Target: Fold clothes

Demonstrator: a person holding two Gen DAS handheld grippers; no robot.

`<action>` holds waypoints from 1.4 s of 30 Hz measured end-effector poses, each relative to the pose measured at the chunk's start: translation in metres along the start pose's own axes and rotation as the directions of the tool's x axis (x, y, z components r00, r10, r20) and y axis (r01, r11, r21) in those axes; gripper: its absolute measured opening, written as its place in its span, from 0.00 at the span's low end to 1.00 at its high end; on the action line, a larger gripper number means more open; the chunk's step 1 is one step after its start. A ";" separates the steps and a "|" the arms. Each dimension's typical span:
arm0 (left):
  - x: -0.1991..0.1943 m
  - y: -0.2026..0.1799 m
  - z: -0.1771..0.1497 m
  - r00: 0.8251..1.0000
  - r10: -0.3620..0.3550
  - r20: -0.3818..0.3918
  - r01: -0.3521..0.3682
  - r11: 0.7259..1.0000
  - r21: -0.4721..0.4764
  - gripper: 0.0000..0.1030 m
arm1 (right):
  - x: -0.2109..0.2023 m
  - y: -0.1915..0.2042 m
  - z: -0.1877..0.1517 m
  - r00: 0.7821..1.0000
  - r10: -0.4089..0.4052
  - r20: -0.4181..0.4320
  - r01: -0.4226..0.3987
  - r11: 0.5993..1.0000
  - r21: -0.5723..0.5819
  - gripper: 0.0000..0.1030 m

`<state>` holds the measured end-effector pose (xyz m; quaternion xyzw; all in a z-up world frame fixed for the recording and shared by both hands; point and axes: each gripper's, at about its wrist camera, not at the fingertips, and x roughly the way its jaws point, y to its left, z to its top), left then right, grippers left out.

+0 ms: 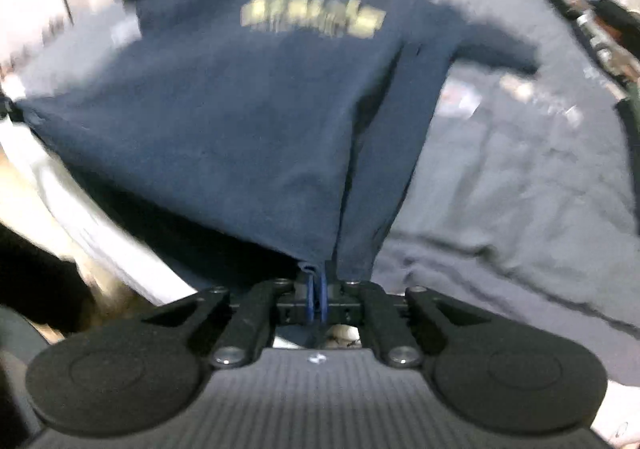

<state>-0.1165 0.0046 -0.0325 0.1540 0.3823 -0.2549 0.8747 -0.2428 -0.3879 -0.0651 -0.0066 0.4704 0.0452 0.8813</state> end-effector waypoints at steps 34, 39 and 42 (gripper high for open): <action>-0.010 -0.018 0.057 0.978 -0.077 0.193 0.115 0.974 -0.194 0.40 | -0.003 -0.058 0.063 0.975 -0.095 0.202 0.052 0.976 0.210 0.27; 0.026 -0.035 0.095 0.951 -0.168 0.258 0.225 0.952 -0.208 0.43 | 0.041 -0.093 0.089 0.969 -0.111 0.221 0.024 0.932 0.361 0.31; 0.046 -0.049 0.118 0.930 -0.229 0.288 0.290 0.937 -0.194 0.44 | 0.062 -0.110 0.094 0.961 -0.117 0.251 -0.014 0.885 0.466 0.32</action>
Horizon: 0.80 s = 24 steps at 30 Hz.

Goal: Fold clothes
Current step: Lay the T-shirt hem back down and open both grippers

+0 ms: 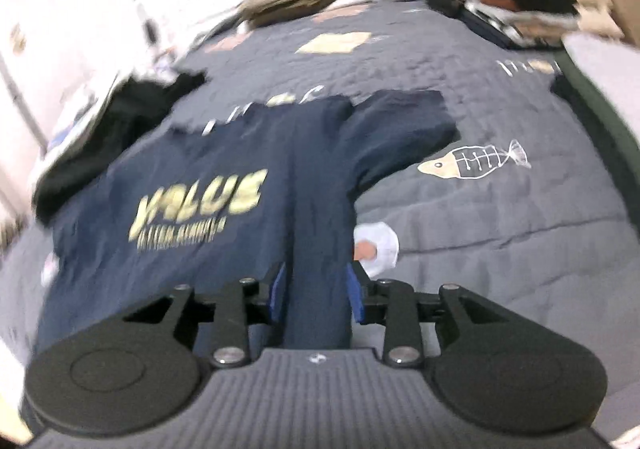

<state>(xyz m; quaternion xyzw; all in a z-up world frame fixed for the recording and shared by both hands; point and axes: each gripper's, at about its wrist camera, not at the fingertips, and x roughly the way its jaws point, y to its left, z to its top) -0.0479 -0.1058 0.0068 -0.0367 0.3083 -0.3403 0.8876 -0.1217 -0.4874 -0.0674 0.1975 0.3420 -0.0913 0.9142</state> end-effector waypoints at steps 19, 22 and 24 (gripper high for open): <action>0.114 -0.005 0.021 0.984 -0.179 0.008 0.179 0.984 0.004 0.49 | 0.119 -0.001 0.046 0.998 -0.032 -0.058 0.027 0.996 -0.086 0.39; 0.118 -0.002 0.020 0.982 -0.187 0.020 0.187 0.982 -0.015 0.49 | 0.130 -0.003 0.044 0.996 -0.044 -0.075 0.036 0.994 -0.104 0.39; 0.121 -0.002 0.022 0.981 -0.191 0.022 0.191 0.981 -0.025 0.49 | 0.131 -0.006 0.045 0.995 -0.076 -0.060 0.071 0.993 -0.094 0.38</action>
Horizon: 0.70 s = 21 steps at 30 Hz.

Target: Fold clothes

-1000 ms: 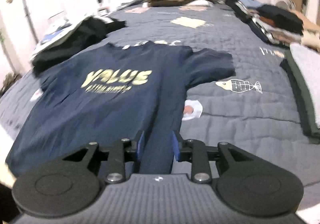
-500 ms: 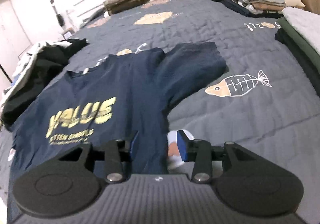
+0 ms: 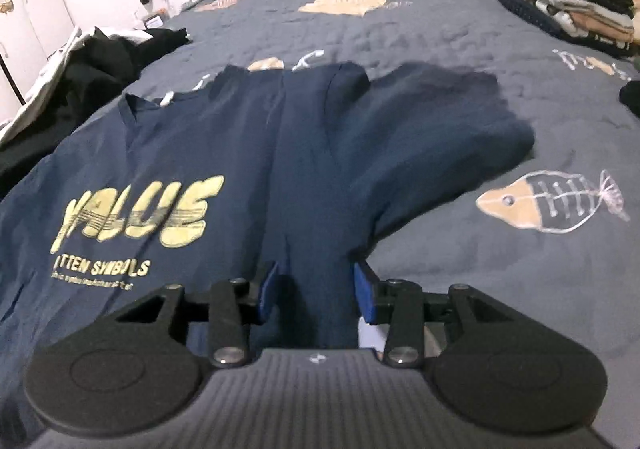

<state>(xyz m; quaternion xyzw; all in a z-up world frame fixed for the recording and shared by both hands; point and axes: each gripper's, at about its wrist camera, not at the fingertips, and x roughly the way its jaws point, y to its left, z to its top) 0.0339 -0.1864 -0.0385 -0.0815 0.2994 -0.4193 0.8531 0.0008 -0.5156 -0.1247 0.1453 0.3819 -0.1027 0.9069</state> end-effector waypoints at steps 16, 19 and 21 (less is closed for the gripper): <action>0.010 0.004 0.000 1.000 0.015 -0.014 -0.015 1.000 -0.005 0.54 | -0.008 -0.029 0.011 0.996 -0.003 0.087 -0.012 0.986 0.164 0.06; 0.012 -0.001 -0.001 1.000 0.007 -0.012 -0.007 1.000 0.010 0.56 | -0.002 -0.021 0.014 0.996 0.056 0.074 -0.065 0.991 0.121 0.20; 0.014 -0.003 -0.002 1.000 0.005 -0.016 -0.005 1.000 0.018 0.56 | 0.006 -0.012 0.015 0.997 0.039 0.065 -0.044 0.996 0.075 0.33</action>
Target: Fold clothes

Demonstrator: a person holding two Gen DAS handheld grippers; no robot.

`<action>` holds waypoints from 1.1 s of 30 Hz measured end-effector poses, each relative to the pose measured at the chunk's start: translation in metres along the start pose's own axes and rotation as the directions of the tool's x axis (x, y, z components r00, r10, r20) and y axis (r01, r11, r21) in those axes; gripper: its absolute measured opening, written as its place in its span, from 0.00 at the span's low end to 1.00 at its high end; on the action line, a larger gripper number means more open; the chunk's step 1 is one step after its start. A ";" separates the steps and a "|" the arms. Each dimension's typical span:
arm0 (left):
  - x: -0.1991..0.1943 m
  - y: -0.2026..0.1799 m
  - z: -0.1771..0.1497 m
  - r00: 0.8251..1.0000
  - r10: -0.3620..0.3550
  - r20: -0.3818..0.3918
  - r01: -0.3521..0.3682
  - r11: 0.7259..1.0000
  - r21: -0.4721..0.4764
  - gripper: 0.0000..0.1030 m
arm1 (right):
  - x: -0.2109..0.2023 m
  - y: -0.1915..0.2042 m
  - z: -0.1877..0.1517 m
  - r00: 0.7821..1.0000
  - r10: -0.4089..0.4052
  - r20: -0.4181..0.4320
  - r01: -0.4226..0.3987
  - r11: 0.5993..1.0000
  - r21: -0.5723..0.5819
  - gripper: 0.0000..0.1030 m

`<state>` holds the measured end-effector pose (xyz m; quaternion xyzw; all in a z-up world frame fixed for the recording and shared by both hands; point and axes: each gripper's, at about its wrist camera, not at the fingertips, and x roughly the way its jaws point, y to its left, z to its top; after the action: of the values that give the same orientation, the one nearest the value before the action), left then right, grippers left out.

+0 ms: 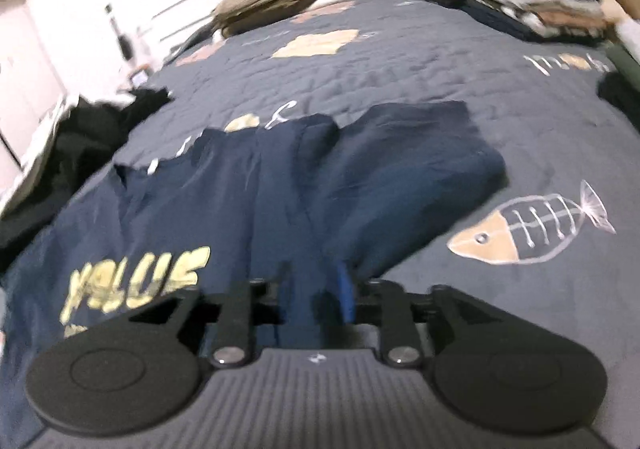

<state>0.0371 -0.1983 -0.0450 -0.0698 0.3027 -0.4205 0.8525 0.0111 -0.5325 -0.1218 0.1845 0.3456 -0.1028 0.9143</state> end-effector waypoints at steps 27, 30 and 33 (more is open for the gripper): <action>0.011 0.009 -0.001 1.000 -0.002 -0.028 0.001 1.000 -0.005 0.56 | -0.014 -0.029 -0.004 0.970 0.156 -0.186 -0.144 0.987 0.078 0.27; 0.014 0.005 -0.002 0.999 -0.012 -0.031 0.012 1.000 0.002 0.56 | -0.016 -0.023 -0.019 0.965 0.141 -0.223 -0.139 0.990 0.023 0.27; 0.015 0.001 -0.003 0.999 -0.015 -0.029 0.016 1.000 0.009 0.56 | -0.017 -0.021 -0.033 0.962 0.120 -0.246 -0.126 0.992 -0.012 0.17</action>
<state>0.0425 -0.2085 -0.0544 -0.0621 0.3127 -0.4294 0.8450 -0.0279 -0.5372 -0.1394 0.2044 0.4449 -0.0175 0.8717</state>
